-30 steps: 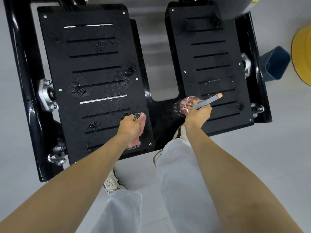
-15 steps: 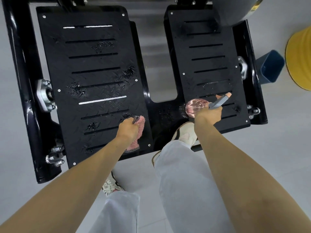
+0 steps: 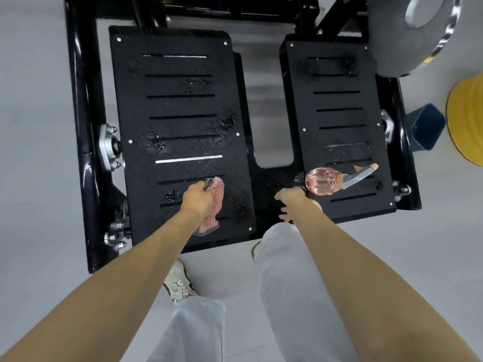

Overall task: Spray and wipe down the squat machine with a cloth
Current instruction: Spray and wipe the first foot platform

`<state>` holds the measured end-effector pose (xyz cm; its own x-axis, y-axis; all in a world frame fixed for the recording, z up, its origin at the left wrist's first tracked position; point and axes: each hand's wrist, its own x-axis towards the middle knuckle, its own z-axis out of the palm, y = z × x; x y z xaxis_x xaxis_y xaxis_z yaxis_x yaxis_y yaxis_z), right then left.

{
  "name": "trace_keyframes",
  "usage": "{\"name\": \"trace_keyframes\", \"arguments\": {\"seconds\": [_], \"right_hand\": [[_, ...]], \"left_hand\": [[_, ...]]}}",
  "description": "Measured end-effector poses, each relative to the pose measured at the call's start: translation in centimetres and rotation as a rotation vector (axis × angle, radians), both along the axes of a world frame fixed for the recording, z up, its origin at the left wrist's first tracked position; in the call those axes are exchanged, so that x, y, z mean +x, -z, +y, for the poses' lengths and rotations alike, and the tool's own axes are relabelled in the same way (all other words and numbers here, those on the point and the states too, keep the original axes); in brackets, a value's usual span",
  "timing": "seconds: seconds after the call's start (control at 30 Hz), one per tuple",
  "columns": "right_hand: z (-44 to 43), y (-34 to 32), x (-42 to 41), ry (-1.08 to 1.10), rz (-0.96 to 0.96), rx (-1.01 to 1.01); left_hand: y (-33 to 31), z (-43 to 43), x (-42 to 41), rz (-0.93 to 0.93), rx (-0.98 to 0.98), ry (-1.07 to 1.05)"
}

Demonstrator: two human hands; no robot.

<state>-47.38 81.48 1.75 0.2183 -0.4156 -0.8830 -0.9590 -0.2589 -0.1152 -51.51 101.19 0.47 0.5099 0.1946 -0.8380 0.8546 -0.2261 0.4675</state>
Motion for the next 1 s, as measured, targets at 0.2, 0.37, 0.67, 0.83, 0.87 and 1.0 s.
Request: {"name": "trace_keyframes", "arguments": {"seconds": [0.2, 0.37, 0.67, 0.83, 0.87, 1.0], "right_hand": [[5.9, -2.2, 0.9, -0.857, -0.027, -0.078], [8.7, -5.1, 2.6, -1.494, 0.012, -0.088], [13.4, -5.7, 9.1, -1.546, -0.136, -0.139], [14.6, -3.0, 11.6, -1.552, -0.189, -0.242], [14.9, -2.3, 12.4, -1.529, -0.18, -0.245], [16.8, 0.3, 16.2, -1.523, -0.189, -0.202]], "left_hand": [[-2.4, 5.4, -1.0, -0.016, -0.12, -0.319], [-5.0, 9.5, -0.7, -0.064, -0.189, -0.45], [-4.8, 12.5, 3.7, -0.129, -0.135, -0.381], [-2.8, 13.2, 6.6, -0.107, -0.116, -0.37], [-2.2, 13.4, 7.7, -0.103, -0.112, -0.377], [0.1, 14.3, 12.8, -0.106, -0.073, -0.4]]}}
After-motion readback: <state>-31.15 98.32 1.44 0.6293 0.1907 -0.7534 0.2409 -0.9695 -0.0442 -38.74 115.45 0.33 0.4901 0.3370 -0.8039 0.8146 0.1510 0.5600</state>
